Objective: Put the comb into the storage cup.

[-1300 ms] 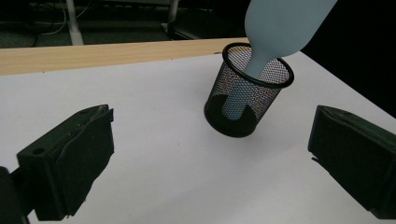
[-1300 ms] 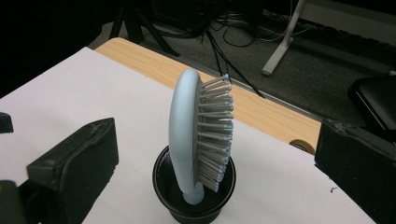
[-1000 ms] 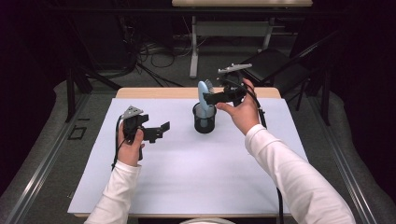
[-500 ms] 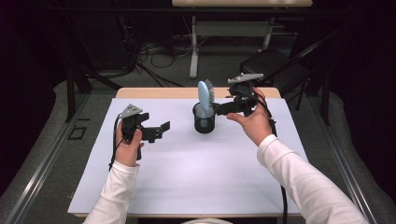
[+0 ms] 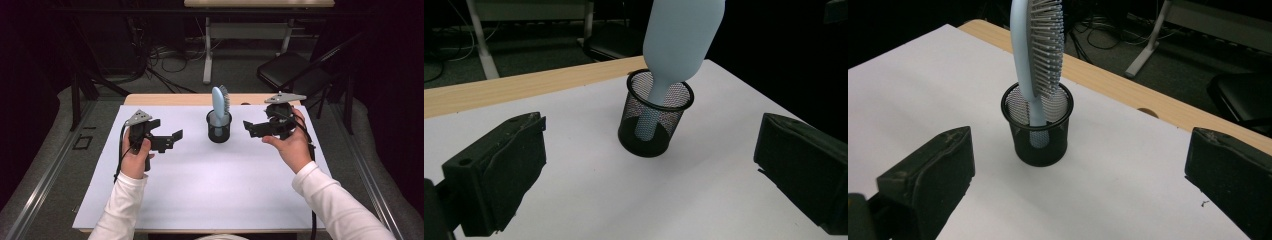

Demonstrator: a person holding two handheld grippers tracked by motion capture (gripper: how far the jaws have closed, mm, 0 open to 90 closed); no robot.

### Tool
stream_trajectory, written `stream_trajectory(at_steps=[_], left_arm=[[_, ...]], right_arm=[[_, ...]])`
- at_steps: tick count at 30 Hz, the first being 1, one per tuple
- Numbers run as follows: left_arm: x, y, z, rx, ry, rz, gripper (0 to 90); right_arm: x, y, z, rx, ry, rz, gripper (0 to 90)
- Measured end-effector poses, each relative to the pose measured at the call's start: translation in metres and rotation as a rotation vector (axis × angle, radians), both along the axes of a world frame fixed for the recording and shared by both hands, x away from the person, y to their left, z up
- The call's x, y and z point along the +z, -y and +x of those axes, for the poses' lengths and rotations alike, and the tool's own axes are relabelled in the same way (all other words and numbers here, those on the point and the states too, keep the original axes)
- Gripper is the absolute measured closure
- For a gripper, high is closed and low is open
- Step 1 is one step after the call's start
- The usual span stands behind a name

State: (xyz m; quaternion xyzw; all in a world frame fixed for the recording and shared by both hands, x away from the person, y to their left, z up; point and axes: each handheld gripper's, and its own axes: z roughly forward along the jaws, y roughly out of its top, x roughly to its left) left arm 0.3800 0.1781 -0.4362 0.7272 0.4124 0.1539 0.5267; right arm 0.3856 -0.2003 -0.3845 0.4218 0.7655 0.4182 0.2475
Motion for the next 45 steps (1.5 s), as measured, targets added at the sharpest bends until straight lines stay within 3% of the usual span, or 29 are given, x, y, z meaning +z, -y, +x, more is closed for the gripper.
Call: stream_trajectory(at_steps=[11,22,28,34,45], left_arm=[[-0.002,0.003,0.001,-0.017,-0.005,0.016,0.6],[0.002,0.003,0.002,-0.011,-0.005,0.024,0.6],[0.004,0.004,-0.001,-0.030,-0.006,0.068,0.6],[0.003,0.005,-0.012,-0.059,0.011,0.110,0.6],[-0.009,-0.004,-0.026,-0.089,0.014,0.076,0.6]], right_arm=[[-0.016,0.014,-0.016,-0.012,-0.009,0.022,0.0],[-0.030,0.034,-0.022,-0.026,-0.051,0.060,0.0],[-0.037,0.043,-0.028,-0.040,-0.047,0.069,0.0],[-0.046,0.051,-0.038,-0.057,-0.039,0.066,0.0],[-0.061,0.064,-0.061,-0.072,-0.028,0.103,0.0]])
